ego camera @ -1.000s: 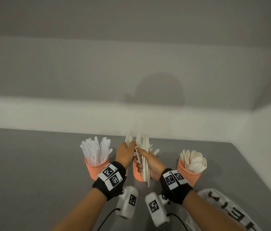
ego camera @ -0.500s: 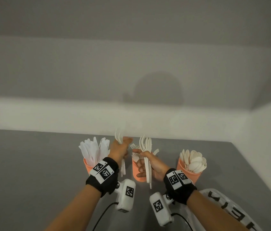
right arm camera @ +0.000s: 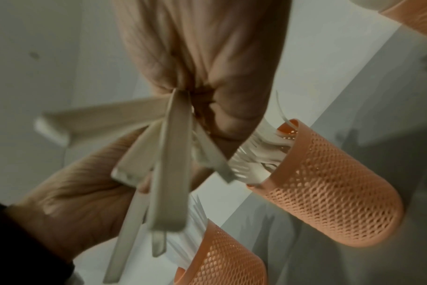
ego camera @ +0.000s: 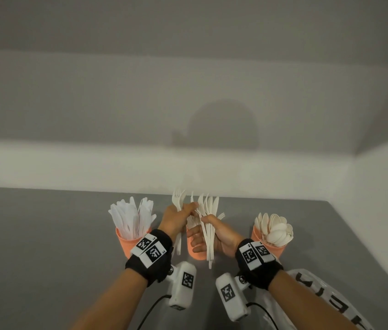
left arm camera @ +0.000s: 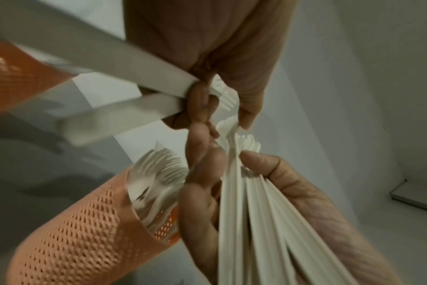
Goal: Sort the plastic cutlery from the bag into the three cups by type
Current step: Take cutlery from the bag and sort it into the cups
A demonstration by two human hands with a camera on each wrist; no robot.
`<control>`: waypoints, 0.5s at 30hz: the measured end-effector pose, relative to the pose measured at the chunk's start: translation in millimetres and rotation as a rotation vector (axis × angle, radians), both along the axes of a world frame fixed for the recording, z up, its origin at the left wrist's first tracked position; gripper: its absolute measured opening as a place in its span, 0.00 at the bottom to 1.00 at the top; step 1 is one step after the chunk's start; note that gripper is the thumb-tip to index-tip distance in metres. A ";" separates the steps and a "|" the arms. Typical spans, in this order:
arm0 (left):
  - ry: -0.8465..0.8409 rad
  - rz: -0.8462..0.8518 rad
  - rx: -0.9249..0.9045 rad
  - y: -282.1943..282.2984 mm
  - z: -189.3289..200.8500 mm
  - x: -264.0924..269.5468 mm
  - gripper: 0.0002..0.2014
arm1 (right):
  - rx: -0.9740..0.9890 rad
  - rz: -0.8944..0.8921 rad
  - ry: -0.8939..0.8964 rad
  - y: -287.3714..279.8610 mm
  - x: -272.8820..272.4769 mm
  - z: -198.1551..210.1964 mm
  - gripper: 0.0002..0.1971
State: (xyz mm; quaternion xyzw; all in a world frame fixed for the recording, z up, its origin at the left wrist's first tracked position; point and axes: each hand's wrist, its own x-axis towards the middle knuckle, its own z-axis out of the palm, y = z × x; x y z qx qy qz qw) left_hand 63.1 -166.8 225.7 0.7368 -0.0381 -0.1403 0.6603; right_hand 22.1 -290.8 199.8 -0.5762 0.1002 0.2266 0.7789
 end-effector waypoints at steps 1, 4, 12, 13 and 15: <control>0.011 0.038 -0.018 -0.5 -1.1 2.3 0.14 | 0.009 -0.010 -0.014 -0.5 -0.7 0.3 0.18; 0.028 0.199 -0.089 0.1 -0.4 10.4 0.15 | 0.004 -0.035 -0.066 -2.6 -0.3 -2.3 0.18; 0.058 0.095 -0.093 2.3 -0.9 6.1 0.18 | -0.032 -0.115 -0.101 0.5 4.2 -2.6 0.11; 0.053 0.060 -0.062 -0.4 -1.1 3.0 0.18 | -0.044 -0.120 -0.105 2.1 4.4 -2.0 0.11; 0.022 0.024 -0.027 -5.3 -5.3 1.0 0.18 | -0.060 -0.120 -0.111 4.1 4.2 -1.9 0.15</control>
